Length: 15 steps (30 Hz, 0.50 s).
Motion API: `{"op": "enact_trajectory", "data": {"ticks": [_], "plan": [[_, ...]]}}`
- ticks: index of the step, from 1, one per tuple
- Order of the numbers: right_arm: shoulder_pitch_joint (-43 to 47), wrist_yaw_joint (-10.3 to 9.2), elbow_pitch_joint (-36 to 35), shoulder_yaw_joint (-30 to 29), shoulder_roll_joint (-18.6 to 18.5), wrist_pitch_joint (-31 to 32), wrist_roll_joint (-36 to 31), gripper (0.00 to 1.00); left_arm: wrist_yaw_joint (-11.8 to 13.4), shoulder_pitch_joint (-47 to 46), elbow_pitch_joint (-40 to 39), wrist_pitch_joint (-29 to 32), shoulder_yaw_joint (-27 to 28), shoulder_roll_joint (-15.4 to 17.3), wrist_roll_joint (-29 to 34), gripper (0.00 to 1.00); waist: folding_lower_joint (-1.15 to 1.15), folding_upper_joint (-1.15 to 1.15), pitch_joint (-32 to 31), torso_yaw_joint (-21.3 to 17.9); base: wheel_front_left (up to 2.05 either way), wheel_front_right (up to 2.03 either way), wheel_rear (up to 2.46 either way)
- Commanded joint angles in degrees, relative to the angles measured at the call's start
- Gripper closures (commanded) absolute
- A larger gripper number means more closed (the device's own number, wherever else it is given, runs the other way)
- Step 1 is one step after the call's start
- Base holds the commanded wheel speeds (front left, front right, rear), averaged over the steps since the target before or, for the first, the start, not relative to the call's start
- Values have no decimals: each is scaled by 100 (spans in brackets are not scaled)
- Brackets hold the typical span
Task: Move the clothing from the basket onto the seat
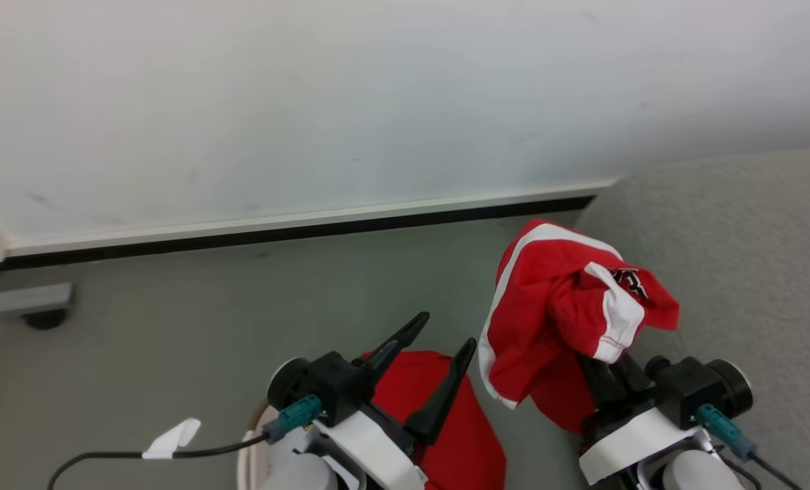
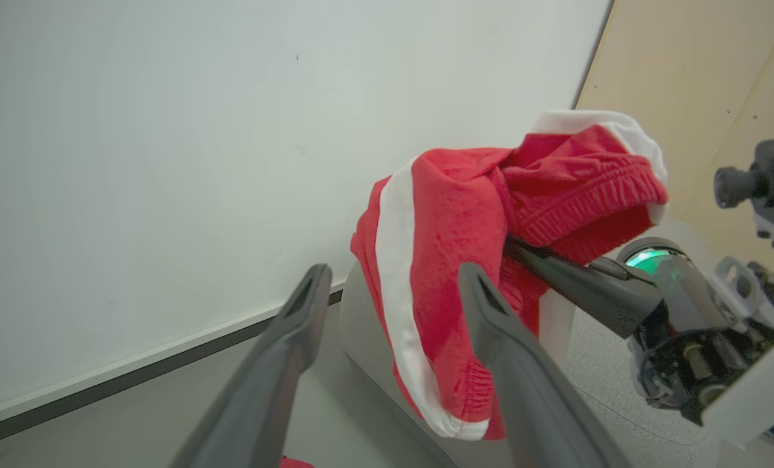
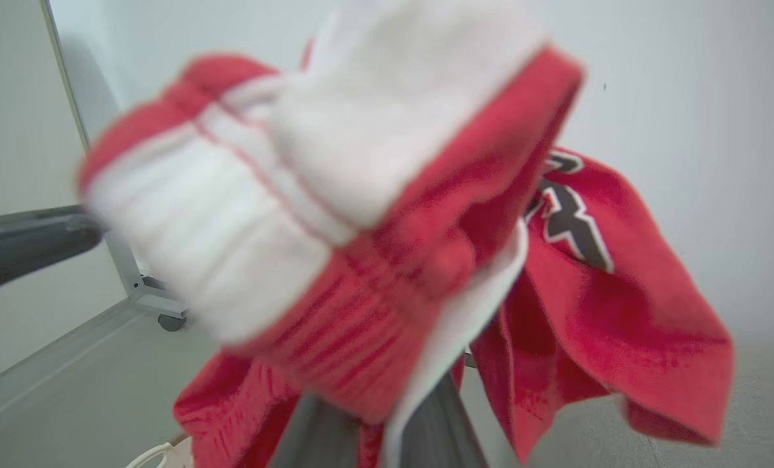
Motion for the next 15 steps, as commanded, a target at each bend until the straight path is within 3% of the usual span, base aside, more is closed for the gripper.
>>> {"op": "enact_trajectory", "data": {"ticks": [1, 15], "plan": [[5, -14, -80, -102, -35, 1, -32, 100, -23, -22, -12, -19, 1, 57, 85, 0, 0, 0, 155, -467, 0, 0, 0], [371, -14, -511, -644, -81, 1, -278, 100, -143, 93, -54, -23, 18, 201, 364, 0, 0, 0, 232, -1800, 0, 0, 0]]}}
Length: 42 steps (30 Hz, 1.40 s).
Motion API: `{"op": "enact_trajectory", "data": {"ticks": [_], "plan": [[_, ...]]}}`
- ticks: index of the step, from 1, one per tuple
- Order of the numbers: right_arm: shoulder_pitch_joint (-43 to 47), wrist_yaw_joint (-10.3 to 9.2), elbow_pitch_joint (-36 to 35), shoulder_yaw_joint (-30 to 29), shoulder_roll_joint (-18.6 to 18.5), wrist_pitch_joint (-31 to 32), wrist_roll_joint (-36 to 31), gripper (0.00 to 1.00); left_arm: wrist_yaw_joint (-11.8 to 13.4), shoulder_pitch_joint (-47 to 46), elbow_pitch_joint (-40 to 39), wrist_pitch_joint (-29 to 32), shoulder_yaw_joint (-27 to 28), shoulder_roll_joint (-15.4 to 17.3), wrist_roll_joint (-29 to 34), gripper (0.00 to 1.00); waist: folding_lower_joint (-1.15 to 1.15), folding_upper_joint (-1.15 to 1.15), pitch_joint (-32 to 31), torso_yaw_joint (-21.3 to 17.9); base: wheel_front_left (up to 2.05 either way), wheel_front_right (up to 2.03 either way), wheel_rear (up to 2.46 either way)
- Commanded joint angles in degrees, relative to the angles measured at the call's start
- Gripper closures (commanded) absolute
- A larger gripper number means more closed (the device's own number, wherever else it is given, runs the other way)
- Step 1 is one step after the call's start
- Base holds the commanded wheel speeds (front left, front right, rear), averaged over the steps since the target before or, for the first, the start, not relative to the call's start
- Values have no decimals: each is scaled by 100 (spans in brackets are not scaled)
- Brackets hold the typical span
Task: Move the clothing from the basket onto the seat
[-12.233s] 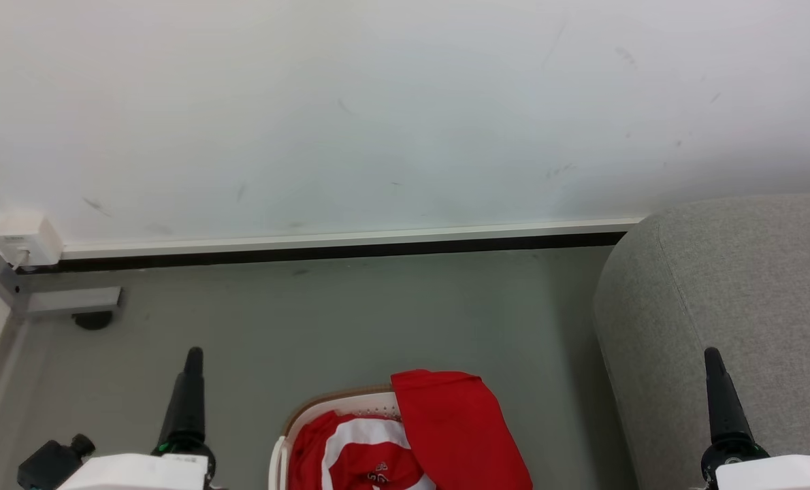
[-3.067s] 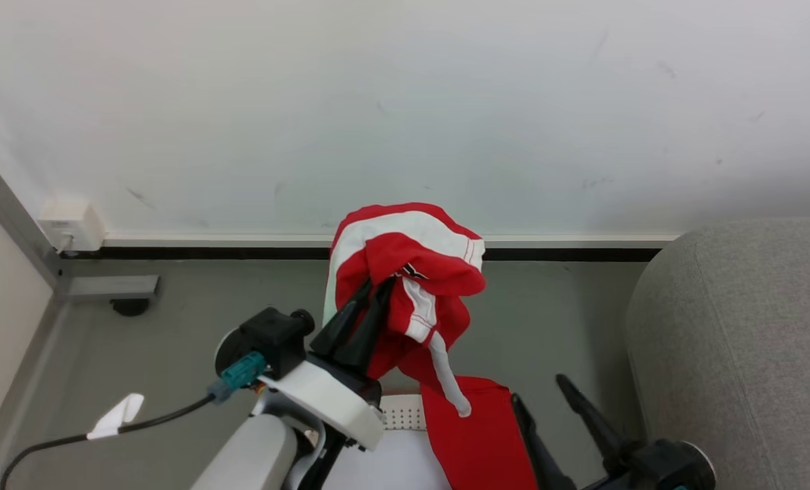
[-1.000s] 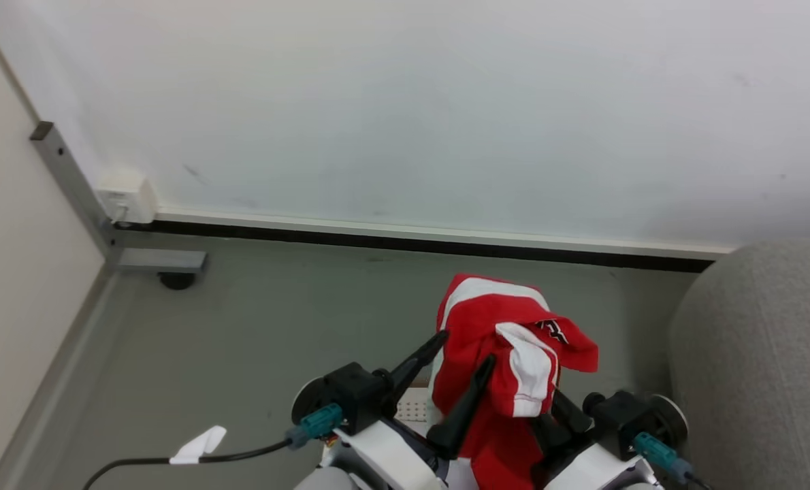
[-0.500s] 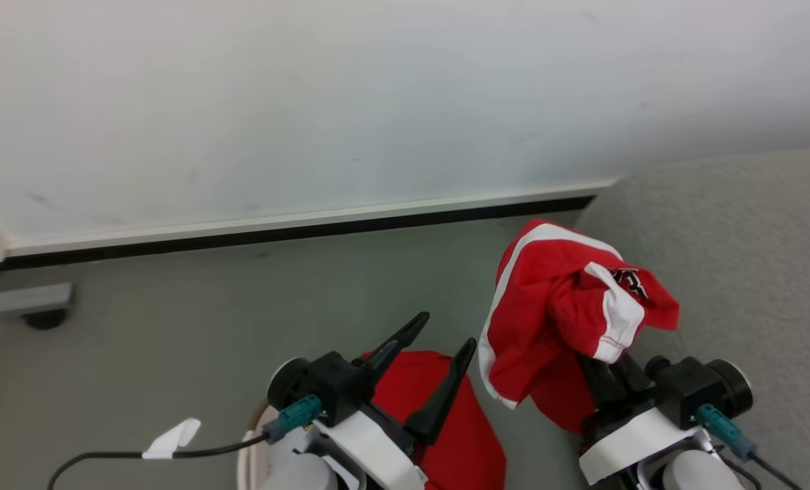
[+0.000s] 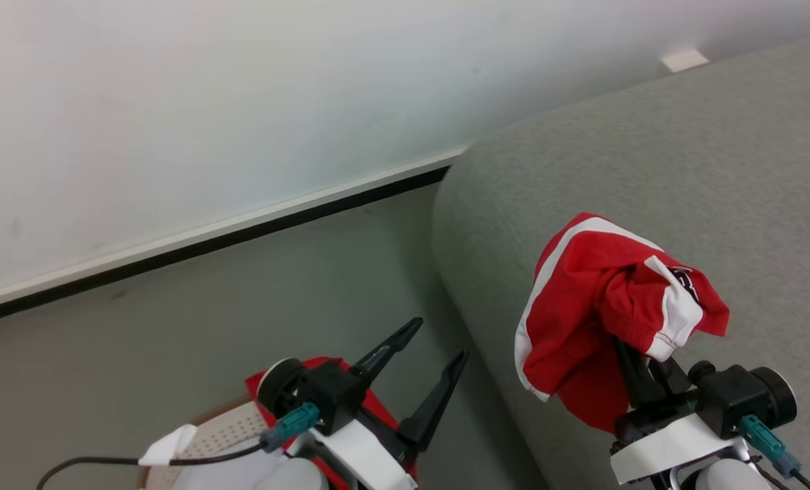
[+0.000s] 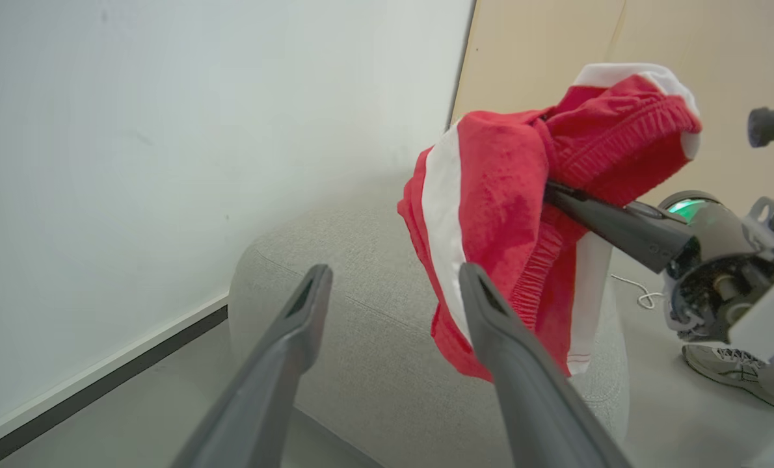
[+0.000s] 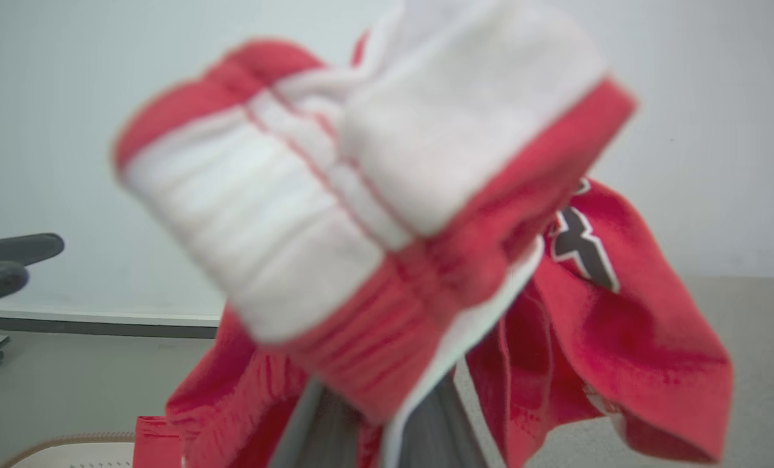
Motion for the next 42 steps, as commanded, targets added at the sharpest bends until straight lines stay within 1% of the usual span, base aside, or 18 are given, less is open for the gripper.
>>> {"op": "enact_trajectory", "data": {"ticks": [1, 6, 12, 19, 25, 31, 35, 38, 42], "plan": [[61, -14, -26, -17, -21, 1, -66, 100, -17, 55, 0, -2, 10, 35, 62, 0, 0, 0, 30, -264, 0, 0, 0], [176, -14, -107, -88, -26, 1, -68, 100, -37, 76, 34, -3, -9, 27, 197, 0, 0, 0, 53, -533, 0, 0, 0], [229, -14, -175, -117, -49, 1, -19, 100, -63, 72, 66, -3, 22, 20, 236, 0, 0, 0, 93, -631, 0, 0, 0], [173, -14, -209, -181, -31, 1, 1, 100, -78, 59, 62, -2, 1, 10, 285, 0, 0, 0, 170, -584, 0, 0, 0], [-89, -14, -163, -158, -158, 1, -89, 100, -85, -43, -5, -2, -41, 88, 305, 0, 0, 0, 387, -411, 0, 0, 0], [-726, -14, -61, -286, -384, 1, 77, 100, -91, -205, -105, -3, -82, 297, 320, 0, 0, 0, 870, -201, 0, 0, 0], [-1345, -14, 125, -404, -631, 1, 262, 100, -92, -362, -217, -2, -126, 534, 318, 0, 0, 0, 1328, -37, 0, 0, 0], [-1869, -14, 429, -443, -887, 2, 456, 100, -92, -536, -348, 20, -160, 728, 313, 0, 0, 0, 1724, 106, 0, 0, 0], [-2586, -14, 908, -673, -1246, 2, 755, 100, -86, -753, -525, 40, -156, 975, 290, 0, 0, 0, 2235, 300, 0, 0, 0]]}}
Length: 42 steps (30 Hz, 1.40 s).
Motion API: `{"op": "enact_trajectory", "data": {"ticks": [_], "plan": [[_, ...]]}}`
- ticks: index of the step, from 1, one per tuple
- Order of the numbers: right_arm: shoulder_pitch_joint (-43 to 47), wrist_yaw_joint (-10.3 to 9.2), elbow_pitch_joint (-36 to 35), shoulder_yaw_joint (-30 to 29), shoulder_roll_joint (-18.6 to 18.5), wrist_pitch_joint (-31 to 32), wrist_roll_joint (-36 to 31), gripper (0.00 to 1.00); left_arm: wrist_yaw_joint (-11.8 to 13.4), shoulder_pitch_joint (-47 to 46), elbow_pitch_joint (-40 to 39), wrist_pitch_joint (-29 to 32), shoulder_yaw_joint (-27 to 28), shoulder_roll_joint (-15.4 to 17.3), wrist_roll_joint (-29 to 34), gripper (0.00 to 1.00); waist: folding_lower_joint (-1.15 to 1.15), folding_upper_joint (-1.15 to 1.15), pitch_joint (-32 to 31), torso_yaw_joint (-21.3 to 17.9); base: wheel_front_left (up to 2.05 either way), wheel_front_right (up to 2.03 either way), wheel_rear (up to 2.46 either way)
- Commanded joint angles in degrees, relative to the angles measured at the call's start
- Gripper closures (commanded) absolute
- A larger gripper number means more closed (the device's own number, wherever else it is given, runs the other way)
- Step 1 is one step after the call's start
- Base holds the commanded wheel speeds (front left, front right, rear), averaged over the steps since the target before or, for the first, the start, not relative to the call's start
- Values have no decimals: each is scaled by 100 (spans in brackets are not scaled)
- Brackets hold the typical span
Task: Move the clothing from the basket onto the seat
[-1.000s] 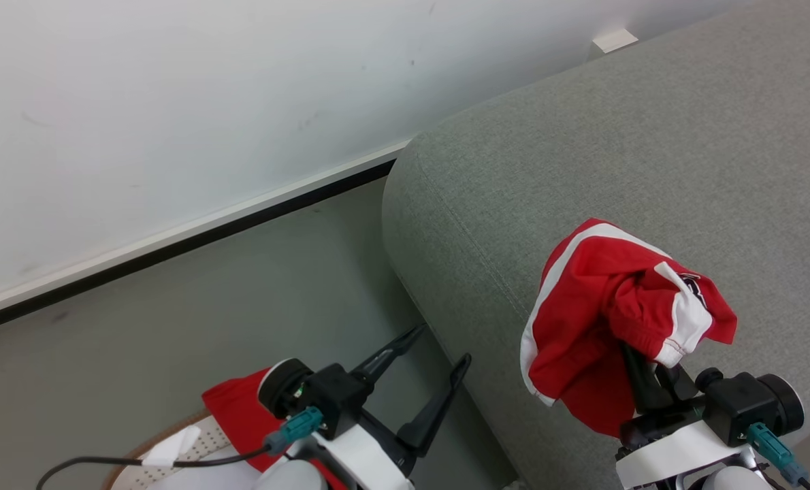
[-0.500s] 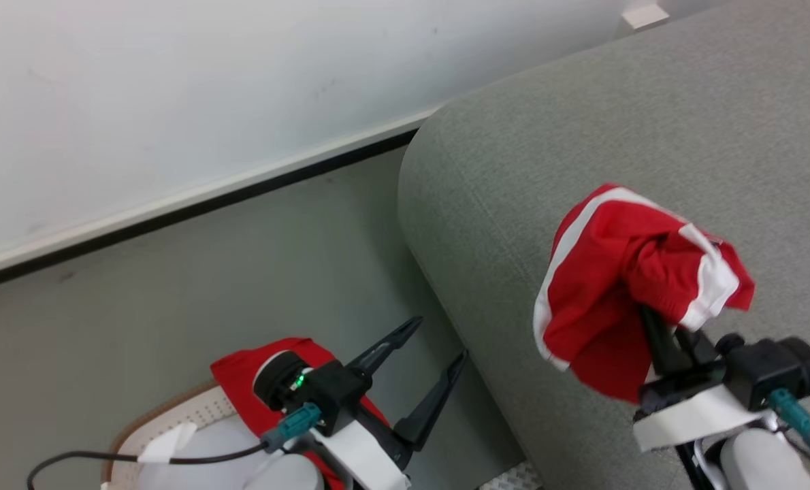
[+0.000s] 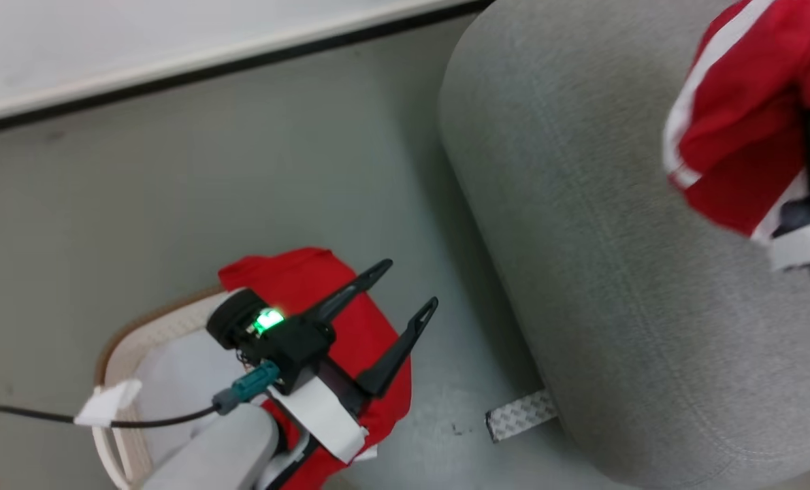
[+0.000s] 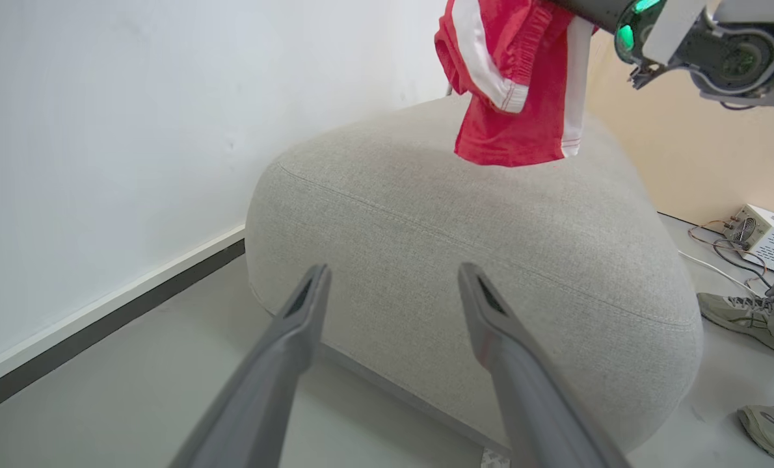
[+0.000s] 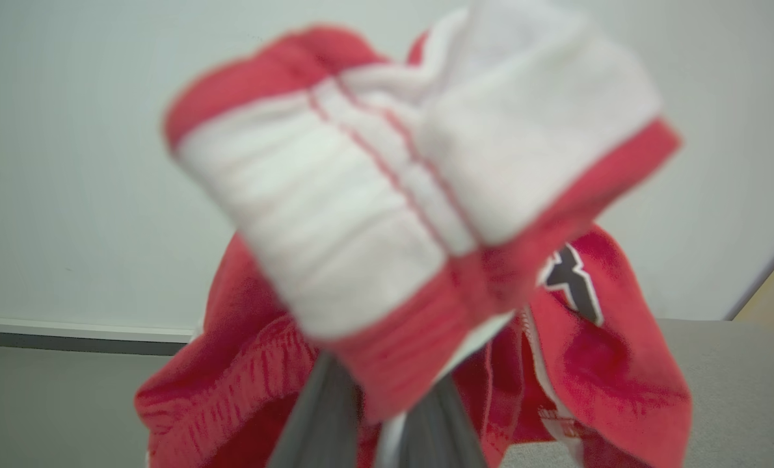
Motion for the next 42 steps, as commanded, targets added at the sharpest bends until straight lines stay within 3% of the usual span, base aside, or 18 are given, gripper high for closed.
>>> {"op": "enact_trajectory", "data": {"ticks": [1, 5, 15, 22, 28, 30, 31, 32, 42], "plan": [[-259, -14, 126, -75, -130, 1, 109, 100, 2, -104, -49, 12, 22, 80, 7, 0, -1, 0, 507, 287, 0, 0, 0], [-969, -14, 692, -207, -519, 41, 345, 100, 2, -310, -211, 46, 26, 277, 4, 0, -1, 0, 983, 497, 0, 0, 0], [-2347, -15, 1497, -446, -1149, 686, -3, 100, 11, -601, -401, 47, 191, 542, -29, 0, -1, 0, 1766, 858, 0, 0, 0], [-2746, -15, 2313, -336, -1165, 1872, -172, 100, 25, -689, -357, 8, 235, 502, -48, 0, -1, 0, 1867, 965, 0, 0, 0], [-2647, -15, 2598, -262, -1074, 2219, -67, 100, 29, -650, -258, -25, 249, 472, -78, 0, -1, 0, 1718, 980, 0, 0, 0], [-2590, -15, 2639, -229, -1072, 2210, -54, 72, 28, -626, -221, -35, 253, 451, -86, 0, -1, 0, 1634, 974, 0, 0, 0], [-2565, -15, 2650, -208, -1077, 2171, -72, 52, 30, -606, -204, -37, 251, 435, -95, 0, -1, 0, 1577, 969, 0, 0, 0], [-2548, -15, 2667, -218, -1086, 2130, -94, 0, 31, -584, -184, -41, 251, 422, -105, 0, -1, 0, 1509, 962, 0, 0, 0], [-2045, -15, 2683, 234, -1021, 1852, 18, 0, 89, -241, 159, -47, 321, 121, -256, 0, -1, 0, 415, 943, 0, 0, 0]]}}
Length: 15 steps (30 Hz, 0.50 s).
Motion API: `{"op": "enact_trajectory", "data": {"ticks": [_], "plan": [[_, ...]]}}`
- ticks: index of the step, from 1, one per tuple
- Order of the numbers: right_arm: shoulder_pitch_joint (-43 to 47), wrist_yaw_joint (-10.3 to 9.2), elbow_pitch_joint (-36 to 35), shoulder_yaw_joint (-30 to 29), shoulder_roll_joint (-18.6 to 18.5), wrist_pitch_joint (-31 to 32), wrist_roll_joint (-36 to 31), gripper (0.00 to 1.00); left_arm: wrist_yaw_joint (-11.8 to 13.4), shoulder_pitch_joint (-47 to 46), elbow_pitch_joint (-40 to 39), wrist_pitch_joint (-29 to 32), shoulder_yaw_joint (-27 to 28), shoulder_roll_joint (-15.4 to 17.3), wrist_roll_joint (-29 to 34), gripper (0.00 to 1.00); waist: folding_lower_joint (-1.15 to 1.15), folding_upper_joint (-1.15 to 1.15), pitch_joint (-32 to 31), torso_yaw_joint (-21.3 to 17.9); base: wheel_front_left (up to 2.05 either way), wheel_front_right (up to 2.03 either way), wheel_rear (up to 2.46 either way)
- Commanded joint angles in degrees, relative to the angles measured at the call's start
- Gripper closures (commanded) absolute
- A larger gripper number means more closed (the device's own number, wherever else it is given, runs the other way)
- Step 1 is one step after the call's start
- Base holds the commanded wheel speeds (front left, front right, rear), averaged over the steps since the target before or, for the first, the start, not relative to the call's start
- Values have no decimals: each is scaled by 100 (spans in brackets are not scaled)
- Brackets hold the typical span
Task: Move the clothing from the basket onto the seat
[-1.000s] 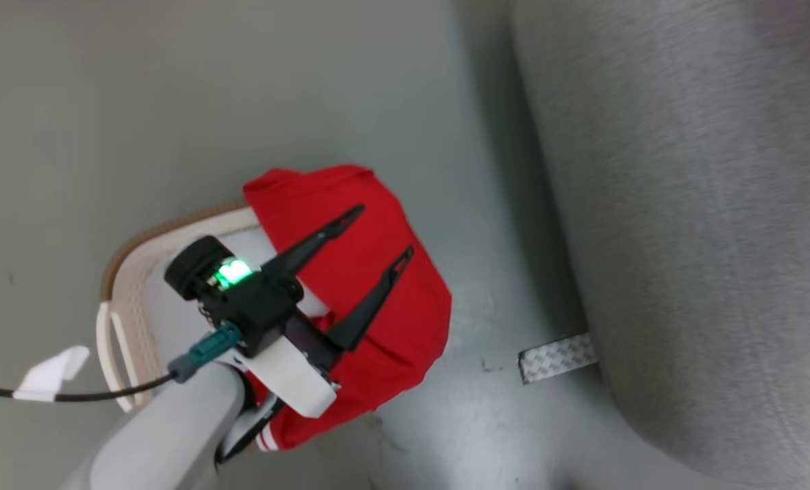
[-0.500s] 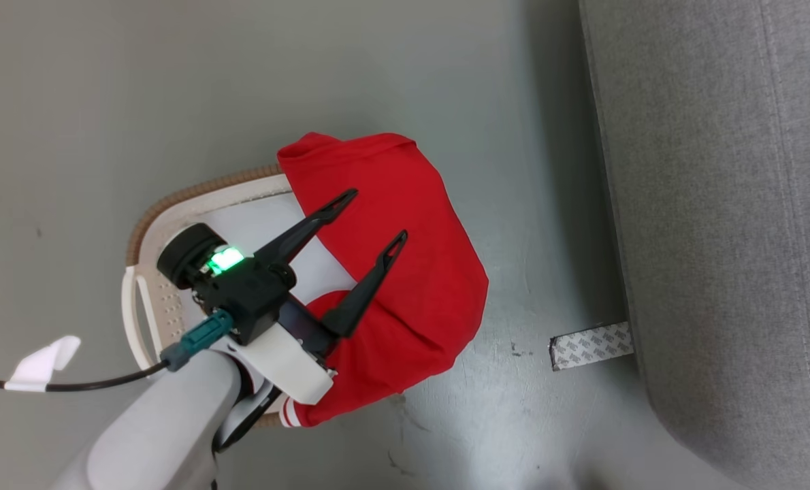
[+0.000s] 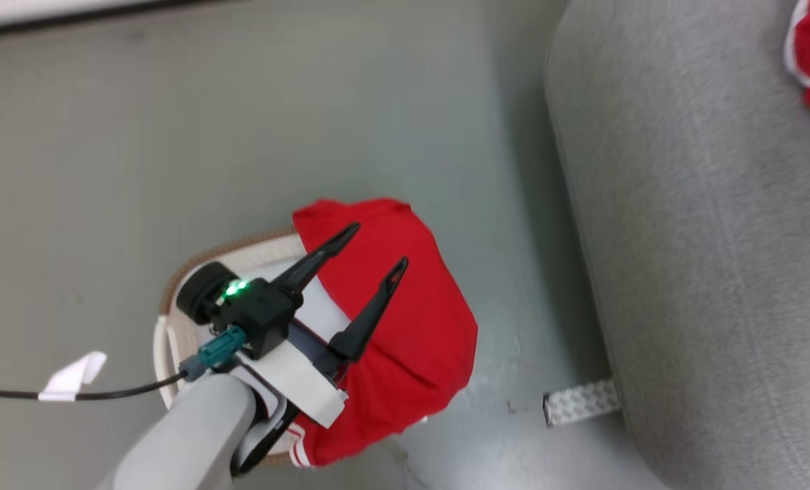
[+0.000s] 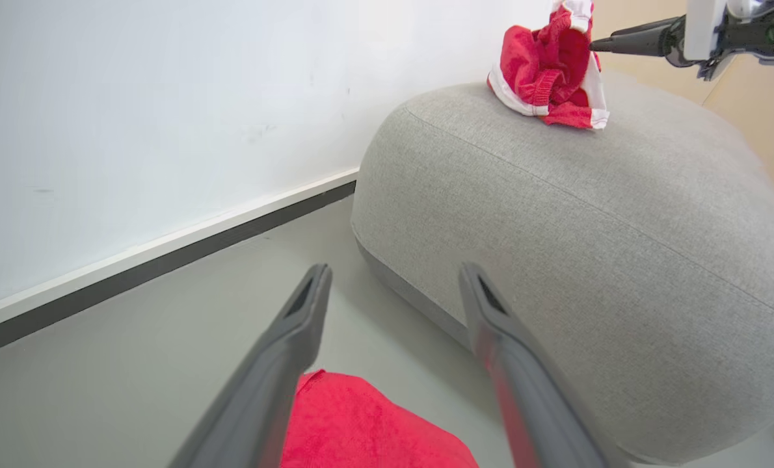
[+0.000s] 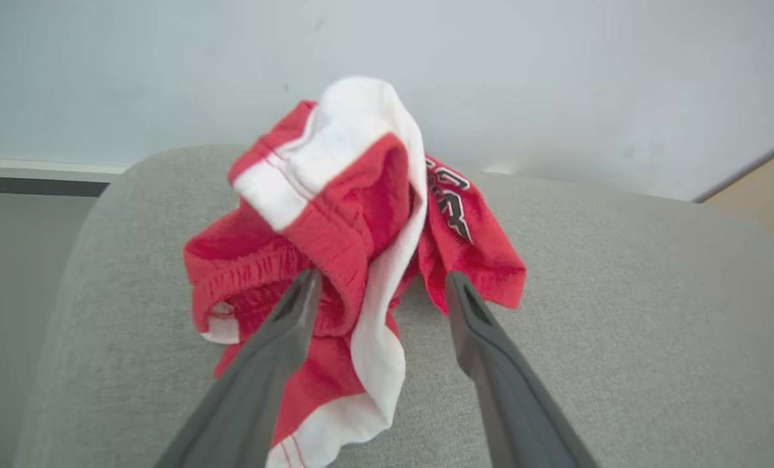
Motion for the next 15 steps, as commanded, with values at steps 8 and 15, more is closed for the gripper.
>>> {"op": "enact_trajectory", "data": {"ticks": [8, 15], "plan": [[476, -15, -630, 536, -134, -229, 309, 0, 124, 477, 301, -10, 345, -309, -89, 0, 0, 0, -1449, 86, 0, 0, 0], [1240, -15, -1440, 762, -169, -490, 715, 0, 259, 853, 455, -9, 755, -640, -52, 0, 0, 0, -2321, 338, 0, 0, 0]]}}
